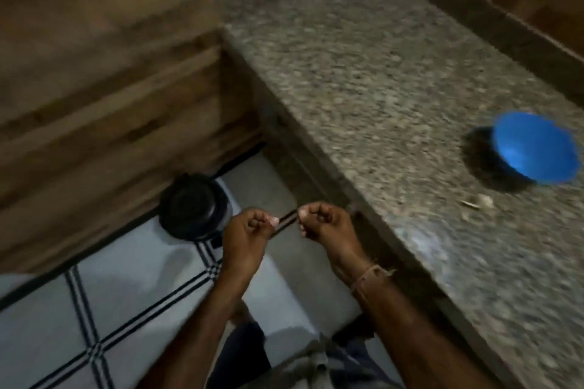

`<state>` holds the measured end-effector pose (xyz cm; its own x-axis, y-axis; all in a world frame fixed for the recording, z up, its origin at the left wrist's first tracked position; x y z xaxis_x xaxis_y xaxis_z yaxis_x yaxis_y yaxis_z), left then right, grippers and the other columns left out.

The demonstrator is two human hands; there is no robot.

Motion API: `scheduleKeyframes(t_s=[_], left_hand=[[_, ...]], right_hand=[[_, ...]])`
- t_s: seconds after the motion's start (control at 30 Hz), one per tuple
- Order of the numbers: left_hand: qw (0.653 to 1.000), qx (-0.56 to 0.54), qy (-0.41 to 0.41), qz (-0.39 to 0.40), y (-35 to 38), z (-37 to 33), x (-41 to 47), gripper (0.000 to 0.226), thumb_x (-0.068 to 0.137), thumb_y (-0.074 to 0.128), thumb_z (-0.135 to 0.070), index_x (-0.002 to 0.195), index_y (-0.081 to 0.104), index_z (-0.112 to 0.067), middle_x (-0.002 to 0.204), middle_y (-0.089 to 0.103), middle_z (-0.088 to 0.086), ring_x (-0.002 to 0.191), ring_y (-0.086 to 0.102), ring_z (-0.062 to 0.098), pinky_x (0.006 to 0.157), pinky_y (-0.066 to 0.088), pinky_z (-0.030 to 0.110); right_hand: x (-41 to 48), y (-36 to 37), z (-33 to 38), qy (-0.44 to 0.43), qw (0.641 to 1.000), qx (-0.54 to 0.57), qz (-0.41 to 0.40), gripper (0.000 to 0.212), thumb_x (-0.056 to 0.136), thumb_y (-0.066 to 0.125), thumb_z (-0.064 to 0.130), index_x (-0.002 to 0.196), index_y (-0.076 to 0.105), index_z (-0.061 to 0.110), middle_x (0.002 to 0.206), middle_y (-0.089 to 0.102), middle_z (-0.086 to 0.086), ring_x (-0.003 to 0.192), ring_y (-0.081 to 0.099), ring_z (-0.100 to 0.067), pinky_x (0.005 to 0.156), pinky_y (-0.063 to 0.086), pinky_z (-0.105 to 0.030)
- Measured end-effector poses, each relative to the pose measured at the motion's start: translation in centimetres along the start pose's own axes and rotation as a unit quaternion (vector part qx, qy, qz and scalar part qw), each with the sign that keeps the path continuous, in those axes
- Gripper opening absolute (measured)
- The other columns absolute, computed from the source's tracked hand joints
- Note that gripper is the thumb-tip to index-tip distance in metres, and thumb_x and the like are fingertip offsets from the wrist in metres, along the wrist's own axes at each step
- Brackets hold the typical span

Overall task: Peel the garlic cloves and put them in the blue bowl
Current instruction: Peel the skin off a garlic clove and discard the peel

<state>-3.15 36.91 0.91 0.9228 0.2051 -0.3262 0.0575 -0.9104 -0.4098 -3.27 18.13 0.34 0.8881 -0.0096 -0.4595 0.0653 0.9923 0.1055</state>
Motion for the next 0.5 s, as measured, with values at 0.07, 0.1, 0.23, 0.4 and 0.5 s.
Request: scheduleKeyframes(t_s=[0.07,0.1,0.23,0.4,0.5], left_hand=[[1.000,-0.010,-0.019,-0.020,-5.7,3.3,1.5,0.015,0.091,0.077,-0.009,0.078,0.070,-0.010,0.072,0.072,-0.001,0.065,0.065,0.001,0.067,0.050,0.025],[0.999,-0.016,-0.029,-0.035,-8.3,4.8,2.2,0.015,0.092,0.077,-0.011,0.079,0.070,-0.009,0.073,0.072,0.001,0.067,0.066,0.004,0.068,0.050,0.026],[0.994,-0.018,-0.074,-0.082,-16.2,9.7,4.9,0.012,0.093,0.077,-0.017,0.083,0.074,-0.011,0.080,0.075,0.000,0.074,0.067,0.005,0.067,0.046,0.016],[0.986,-0.030,-0.117,-0.115,-21.8,13.6,7.9,0.022,0.094,0.076,-0.020,0.075,0.066,-0.019,0.070,0.068,-0.005,0.062,0.061,-0.001,0.058,0.040,0.006],[0.978,-0.053,-0.155,-0.132,-23.9,16.1,9.2,0.015,0.094,0.076,-0.024,0.082,0.070,-0.018,0.077,0.072,-0.004,0.072,0.066,0.008,0.067,0.049,0.022]], right_hand=[[1.2,6.0,-0.9,0.012,1.000,-0.011,0.023,0.007,0.098,0.067,-0.001,0.091,0.069,0.002,0.068,0.065,-0.004,0.060,0.060,-0.007,0.063,0.053,-0.020],[1.7,8.7,-1.5,0.019,0.999,-0.012,0.034,0.007,0.098,0.066,-0.002,0.091,0.069,0.001,0.067,0.064,-0.004,0.059,0.060,-0.007,0.064,0.054,-0.020],[3.9,16.8,-3.4,0.056,0.997,-0.022,0.046,0.006,0.097,0.068,0.000,0.092,0.072,0.003,0.071,0.068,-0.003,0.064,0.062,-0.008,0.068,0.058,-0.023],[7.4,23.1,-5.3,0.071,0.994,-0.063,0.062,0.007,0.096,0.068,0.002,0.091,0.072,0.003,0.076,0.069,-0.007,0.066,0.061,-0.013,0.069,0.057,-0.026],[10.2,26.2,-6.3,0.071,0.990,-0.090,0.078,0.007,0.098,0.067,0.003,0.094,0.071,-0.001,0.082,0.068,-0.013,0.071,0.061,-0.018,0.072,0.058,-0.030]])
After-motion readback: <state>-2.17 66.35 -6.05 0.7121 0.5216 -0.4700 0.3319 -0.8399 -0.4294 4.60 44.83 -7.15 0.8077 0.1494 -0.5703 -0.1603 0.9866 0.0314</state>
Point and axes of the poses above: each hand's wrist, its own x-axis towards the middle knuckle, its own y-axis out of the palm, z = x × y, the point moved 7 cm from there along x, towards the middle knuckle
